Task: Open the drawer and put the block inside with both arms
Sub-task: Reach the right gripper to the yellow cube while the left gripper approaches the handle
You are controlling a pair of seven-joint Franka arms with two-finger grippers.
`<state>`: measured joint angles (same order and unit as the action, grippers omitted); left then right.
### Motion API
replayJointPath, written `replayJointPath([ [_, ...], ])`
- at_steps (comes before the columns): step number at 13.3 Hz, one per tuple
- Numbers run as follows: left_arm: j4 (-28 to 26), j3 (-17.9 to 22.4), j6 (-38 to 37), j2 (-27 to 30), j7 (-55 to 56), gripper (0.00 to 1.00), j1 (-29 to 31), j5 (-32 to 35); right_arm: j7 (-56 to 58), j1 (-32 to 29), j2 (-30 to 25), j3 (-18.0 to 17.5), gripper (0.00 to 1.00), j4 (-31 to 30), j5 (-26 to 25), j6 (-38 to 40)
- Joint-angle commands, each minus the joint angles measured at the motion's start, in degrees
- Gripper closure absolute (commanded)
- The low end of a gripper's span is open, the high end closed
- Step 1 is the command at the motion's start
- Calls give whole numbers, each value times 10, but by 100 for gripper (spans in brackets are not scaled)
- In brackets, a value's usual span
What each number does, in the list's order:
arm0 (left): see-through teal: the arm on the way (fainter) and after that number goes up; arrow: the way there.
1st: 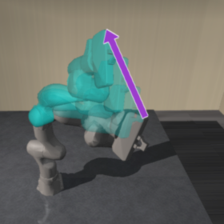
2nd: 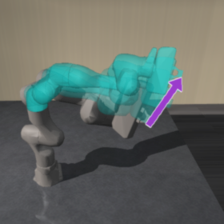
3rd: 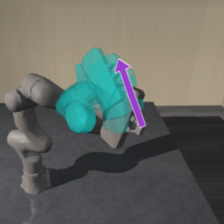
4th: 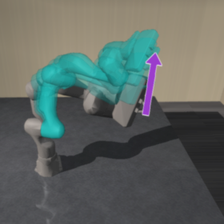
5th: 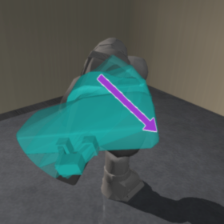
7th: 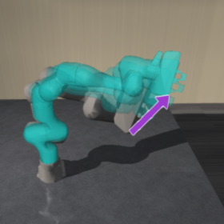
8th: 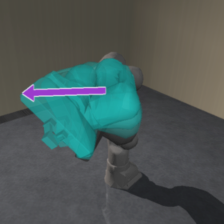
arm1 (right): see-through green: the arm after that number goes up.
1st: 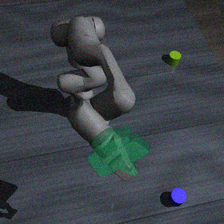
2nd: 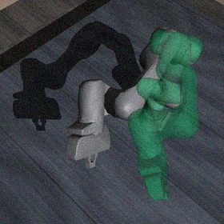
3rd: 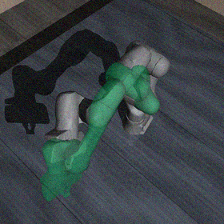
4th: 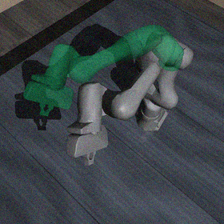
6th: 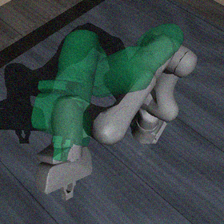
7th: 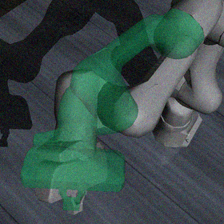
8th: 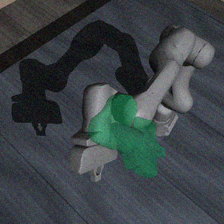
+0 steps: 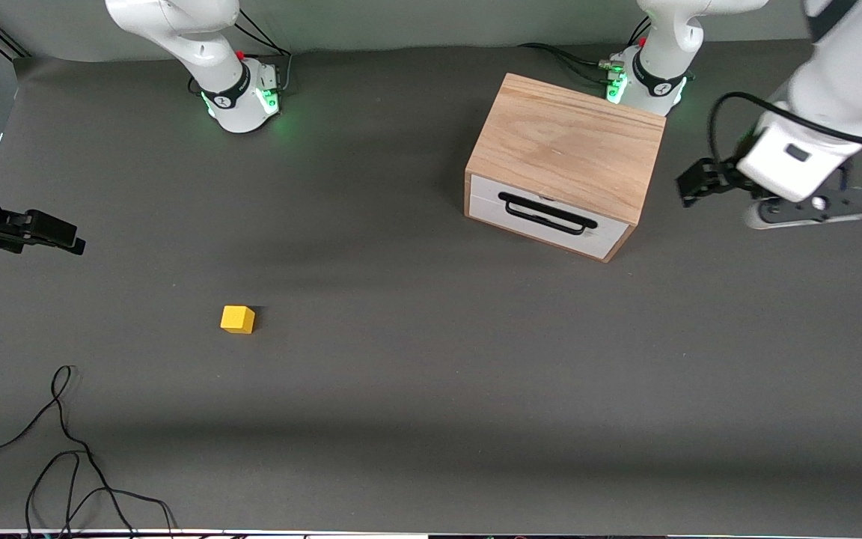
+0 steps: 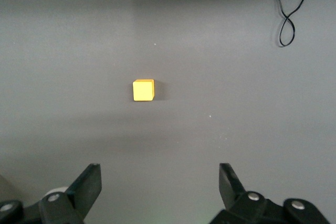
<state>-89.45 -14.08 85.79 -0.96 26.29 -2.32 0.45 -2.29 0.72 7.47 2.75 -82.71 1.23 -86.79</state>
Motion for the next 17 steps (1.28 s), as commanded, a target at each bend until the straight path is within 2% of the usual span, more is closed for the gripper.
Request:
replayJointPath([
  [1, 11, -44, -4, -6, 150, 0, -6, 6, 14, 3, 7, 1, 1, -5, 12, 2],
  [4, 39, -96, -6, -40, 316, 0, -17, 9, 14, 11, 26, -6, 1, -32, 18, -16],
  [6, 45, -98, -1, -56, 467, 0, -54, 10, 13, 39, 42, -6, 1, -58, 21, -51],
  [8, 72, -98, 10, -96, 655, 0, -91, 9, 13, 48, 62, -6, 1, -90, 21, -96],
  [10, 96, -98, 13, -128, 765, 0, -118, 10, 23, 46, 92, -5, 1, -104, 21, -126],
  [13, 96, -97, 13, -146, 815, 0, -137, 13, 23, 47, 131, -5, 1, -123, 21, -173],
  [17, 64, -97, 18, -177, 813, 0, -140, 19, 23, 47, 149, -5, 1, -195, 23, -279],
])
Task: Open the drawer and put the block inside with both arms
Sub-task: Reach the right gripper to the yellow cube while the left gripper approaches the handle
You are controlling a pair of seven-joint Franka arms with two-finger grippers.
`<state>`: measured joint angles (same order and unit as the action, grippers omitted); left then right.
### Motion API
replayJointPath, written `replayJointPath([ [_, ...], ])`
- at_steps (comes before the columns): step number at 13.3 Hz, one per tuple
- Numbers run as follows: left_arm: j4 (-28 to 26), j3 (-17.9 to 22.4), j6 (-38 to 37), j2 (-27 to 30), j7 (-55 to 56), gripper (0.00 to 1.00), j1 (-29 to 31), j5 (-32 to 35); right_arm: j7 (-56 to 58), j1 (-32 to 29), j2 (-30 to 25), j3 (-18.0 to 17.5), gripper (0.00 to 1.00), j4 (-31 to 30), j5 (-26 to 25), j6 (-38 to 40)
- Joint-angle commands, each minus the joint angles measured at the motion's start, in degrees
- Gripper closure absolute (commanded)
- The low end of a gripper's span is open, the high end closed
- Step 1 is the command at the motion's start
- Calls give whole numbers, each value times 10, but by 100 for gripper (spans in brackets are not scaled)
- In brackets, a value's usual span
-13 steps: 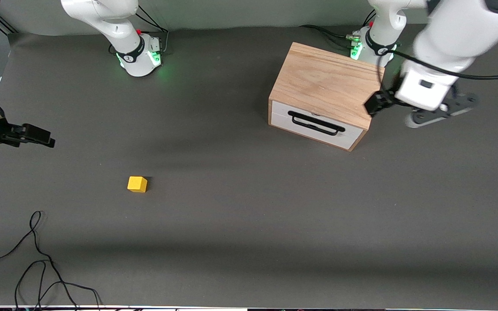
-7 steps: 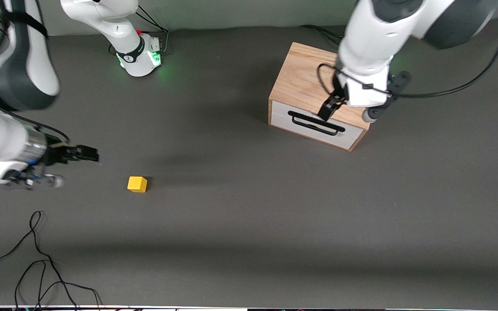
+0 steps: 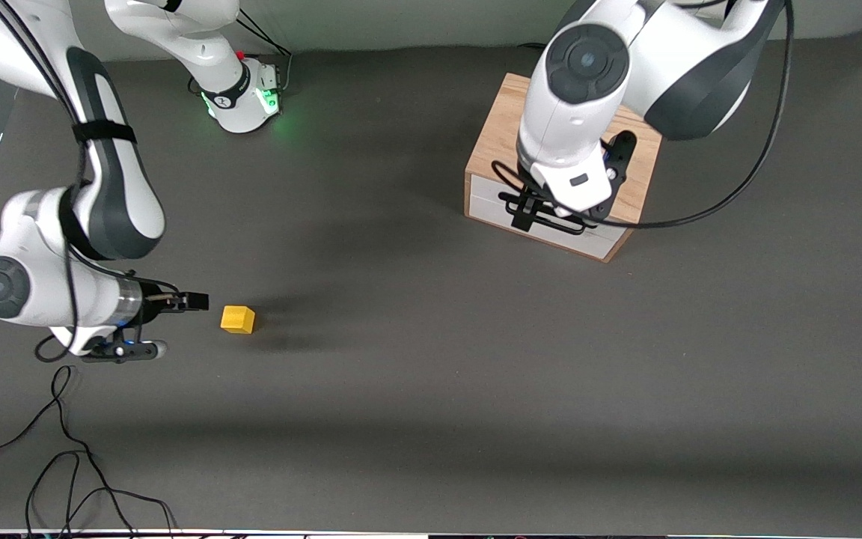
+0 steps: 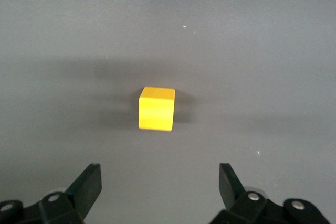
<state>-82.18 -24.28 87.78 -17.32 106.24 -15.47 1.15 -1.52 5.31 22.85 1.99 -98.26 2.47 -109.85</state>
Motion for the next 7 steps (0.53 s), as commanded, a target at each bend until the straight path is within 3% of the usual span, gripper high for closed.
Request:
replayJointPath([
  [1, -32, 5, 18, -12, 11, 0, -8, 18, 16, 1, 6, 3, 1, -51, 10, -75],
  [7, -153, 5, 116, -11, -13, 0, -8, 43, 15, 5, 69, 1, 1, -52, 17, -130],
])
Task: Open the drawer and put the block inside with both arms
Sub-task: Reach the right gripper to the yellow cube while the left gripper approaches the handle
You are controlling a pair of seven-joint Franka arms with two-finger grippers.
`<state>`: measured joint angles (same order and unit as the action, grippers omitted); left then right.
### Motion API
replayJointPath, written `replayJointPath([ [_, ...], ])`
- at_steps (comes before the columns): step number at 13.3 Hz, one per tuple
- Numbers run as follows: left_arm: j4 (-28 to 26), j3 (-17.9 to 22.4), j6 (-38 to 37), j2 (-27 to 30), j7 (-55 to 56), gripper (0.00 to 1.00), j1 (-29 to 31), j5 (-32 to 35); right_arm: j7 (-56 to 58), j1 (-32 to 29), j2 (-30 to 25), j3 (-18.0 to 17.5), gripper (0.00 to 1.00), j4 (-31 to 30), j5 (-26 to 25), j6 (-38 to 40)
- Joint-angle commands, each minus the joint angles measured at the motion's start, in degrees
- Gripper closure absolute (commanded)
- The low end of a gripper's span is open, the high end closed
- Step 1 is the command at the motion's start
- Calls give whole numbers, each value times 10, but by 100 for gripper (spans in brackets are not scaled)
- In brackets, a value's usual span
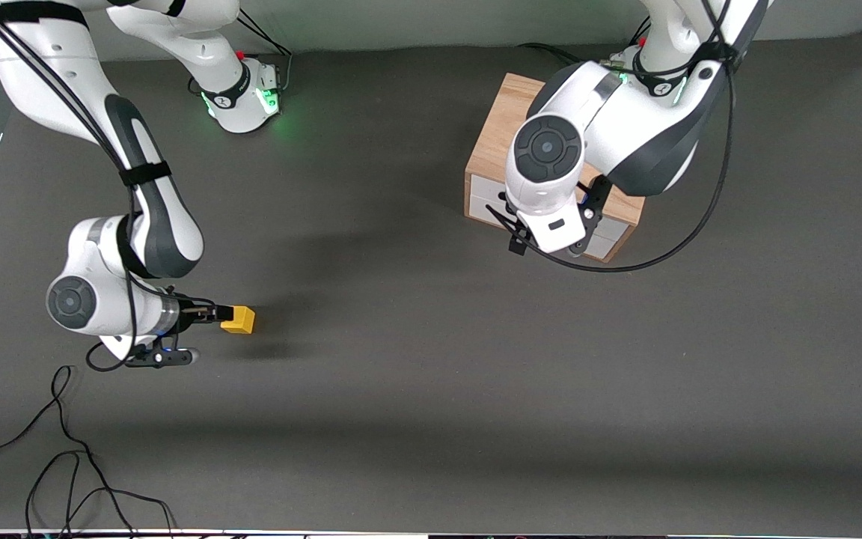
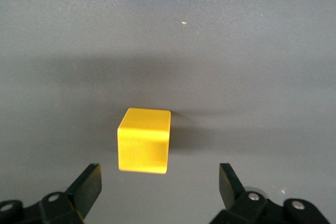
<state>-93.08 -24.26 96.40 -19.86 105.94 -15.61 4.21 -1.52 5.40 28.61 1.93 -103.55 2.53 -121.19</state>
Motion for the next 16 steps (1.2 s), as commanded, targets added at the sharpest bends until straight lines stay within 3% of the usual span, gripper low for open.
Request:
replayJointPath([
  [1, -57, 4, 40, 15, -19, 0, -6, 14, 15, 4, 20, 1, 1, 2, 17, -25],
  [9, -109, 6, 108, -6, -47, 0, 0, 34, 7, 30, 77, -3, 1, 2, 51, -98],
  [16, -111, 12, 121, -48, -44, 0, 1, 45, 18, 29, 73, 0, 1, 0, 49, -68],
])
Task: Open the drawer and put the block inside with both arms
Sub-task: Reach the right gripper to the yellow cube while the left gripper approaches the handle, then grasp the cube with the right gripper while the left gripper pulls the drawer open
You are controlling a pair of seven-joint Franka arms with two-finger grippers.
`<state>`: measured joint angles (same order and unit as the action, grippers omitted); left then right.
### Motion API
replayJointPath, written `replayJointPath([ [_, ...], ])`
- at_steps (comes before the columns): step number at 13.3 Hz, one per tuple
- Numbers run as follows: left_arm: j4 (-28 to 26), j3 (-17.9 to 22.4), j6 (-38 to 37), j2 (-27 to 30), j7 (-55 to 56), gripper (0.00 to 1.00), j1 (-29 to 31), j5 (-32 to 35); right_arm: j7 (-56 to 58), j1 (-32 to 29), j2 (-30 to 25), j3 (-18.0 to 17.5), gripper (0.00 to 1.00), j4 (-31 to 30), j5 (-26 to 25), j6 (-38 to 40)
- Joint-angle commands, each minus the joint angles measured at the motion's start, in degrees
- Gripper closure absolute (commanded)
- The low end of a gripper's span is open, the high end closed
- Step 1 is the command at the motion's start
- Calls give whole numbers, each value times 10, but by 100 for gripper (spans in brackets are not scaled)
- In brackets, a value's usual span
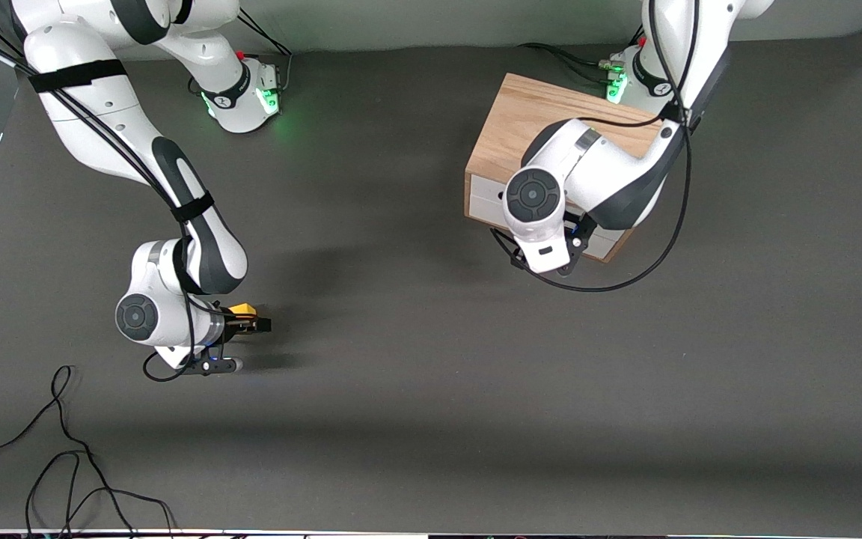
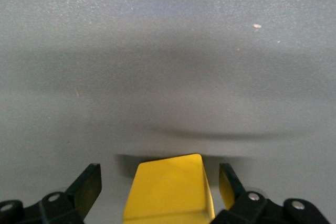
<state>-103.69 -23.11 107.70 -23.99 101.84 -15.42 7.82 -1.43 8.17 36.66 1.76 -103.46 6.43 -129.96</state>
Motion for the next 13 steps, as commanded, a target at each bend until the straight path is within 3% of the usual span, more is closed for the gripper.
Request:
replayJointPath([
  [1, -4, 1, 8, -11, -1, 0, 0, 9, 19, 4, -7, 2, 1, -1, 9, 33],
  [5, 0, 1, 16, -19, -1, 0, 0, 19, 30, 10, -6, 2, 4, -3, 9, 45],
  [6, 2, 2, 18, -19, 0, 0, 2, 21, 31, 9, -6, 2, 16, -3, 9, 45],
  [7, 2, 2, 19, -19, 0, 0, 2, 22, 34, 7, -8, 2, 51, -3, 9, 46],
  [8, 7, 2, 20, -19, 0, 0, 1, 22, 34, 7, -8, 2, 76, -2, 9, 46],
  [9, 14, 2, 19, -24, 0, 0, 0, 24, 34, 6, -8, 2, 92, 1, 9, 49],
  [10, 22, 2, 20, -28, 2, 0, 0, 29, 34, 6, -11, 2, 100, 4, 9, 58],
  [13, 45, 2, 30, -45, 5, 0, 0, 31, 29, 5, -32, 4, 100, 47, 10, 120],
])
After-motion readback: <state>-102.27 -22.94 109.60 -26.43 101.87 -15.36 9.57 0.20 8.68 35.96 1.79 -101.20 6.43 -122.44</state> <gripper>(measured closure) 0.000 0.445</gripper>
